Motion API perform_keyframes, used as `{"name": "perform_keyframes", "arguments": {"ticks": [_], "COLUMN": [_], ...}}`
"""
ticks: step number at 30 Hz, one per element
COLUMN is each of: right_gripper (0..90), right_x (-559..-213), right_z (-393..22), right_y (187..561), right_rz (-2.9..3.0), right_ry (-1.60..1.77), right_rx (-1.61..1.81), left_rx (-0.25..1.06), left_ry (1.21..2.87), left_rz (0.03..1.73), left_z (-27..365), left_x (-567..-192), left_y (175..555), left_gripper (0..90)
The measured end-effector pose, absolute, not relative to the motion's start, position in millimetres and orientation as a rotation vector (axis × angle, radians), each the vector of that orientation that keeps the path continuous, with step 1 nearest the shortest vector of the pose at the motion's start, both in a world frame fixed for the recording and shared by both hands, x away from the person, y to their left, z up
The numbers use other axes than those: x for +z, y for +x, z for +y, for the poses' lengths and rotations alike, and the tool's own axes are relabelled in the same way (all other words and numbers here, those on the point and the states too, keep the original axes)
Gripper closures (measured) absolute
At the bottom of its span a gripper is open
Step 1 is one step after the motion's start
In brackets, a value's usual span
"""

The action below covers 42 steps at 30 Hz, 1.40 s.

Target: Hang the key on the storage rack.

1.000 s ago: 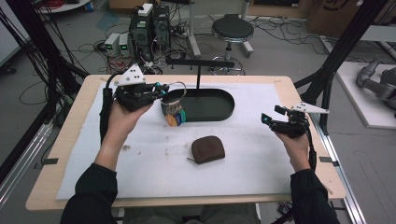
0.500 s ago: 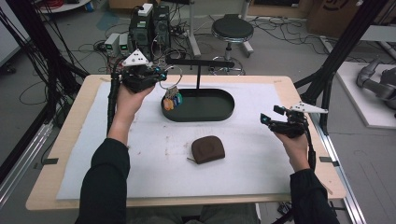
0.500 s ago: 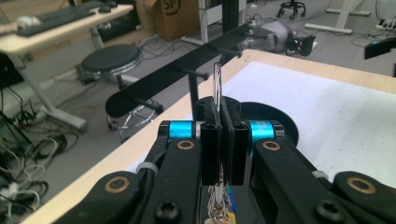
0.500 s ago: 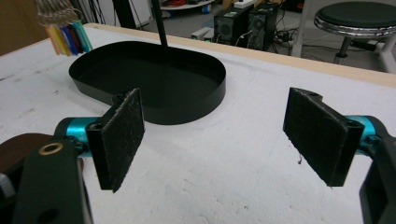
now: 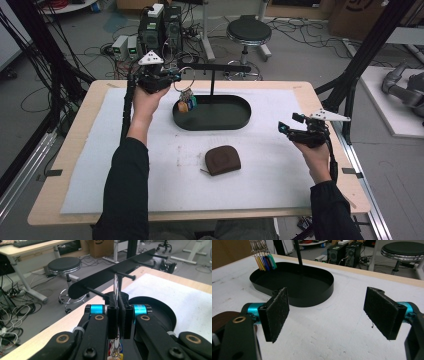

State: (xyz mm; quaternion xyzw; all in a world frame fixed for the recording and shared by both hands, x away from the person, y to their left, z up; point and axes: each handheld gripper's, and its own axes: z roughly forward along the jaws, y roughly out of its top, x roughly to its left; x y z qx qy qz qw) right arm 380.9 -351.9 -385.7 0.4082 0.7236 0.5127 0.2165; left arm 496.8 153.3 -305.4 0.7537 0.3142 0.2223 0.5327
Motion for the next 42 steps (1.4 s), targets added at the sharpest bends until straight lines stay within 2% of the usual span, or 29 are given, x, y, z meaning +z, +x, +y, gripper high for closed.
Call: {"name": "perform_keyframes", "arguments": {"ticks": [23,27,28,30,33,38,42], "right_gripper": [21.1,21.1,21.1,21.0,21.1,21.1,21.1], "right_x": [-385.3,-385.6,-385.7,-386.4,-387.0,-386.0,-385.6], "right_z": [-352.7,-352.4,-352.3,-352.2,-351.1,-348.7,-349.0], "right_y": [381.1,381.8,382.2,383.1,383.2,381.9,381.3], "right_rz": [1.995,1.991,1.991,1.995,2.003,2.001,2.003], "right_ry": [1.124,1.124,1.121,1.121,1.127,1.113,1.114], "right_rx": [1.424,1.423,1.425,1.424,1.418,1.405,1.404], "left_rx": [0.577,0.609,0.625,0.624,0.634,0.698,0.674], "left_ry": [1.776,1.768,1.757,1.748,1.763,1.753,1.763], "left_rz": [0.909,0.954,0.976,1.000,1.015,0.972,0.925], "left_z": [151.6,154.0,155.5,157.8,161.4,169.8,172.5], "left_x": [-320.5,-319.9,-318.8,-317.9,-317.1,-306.4,-295.4], "left_y": [509.0,507.9,507.2,506.6,502.5,481.7,460.1], "left_gripper": [84.6,76.7,72.4,56.8,44.8,38.4,35.3]}}
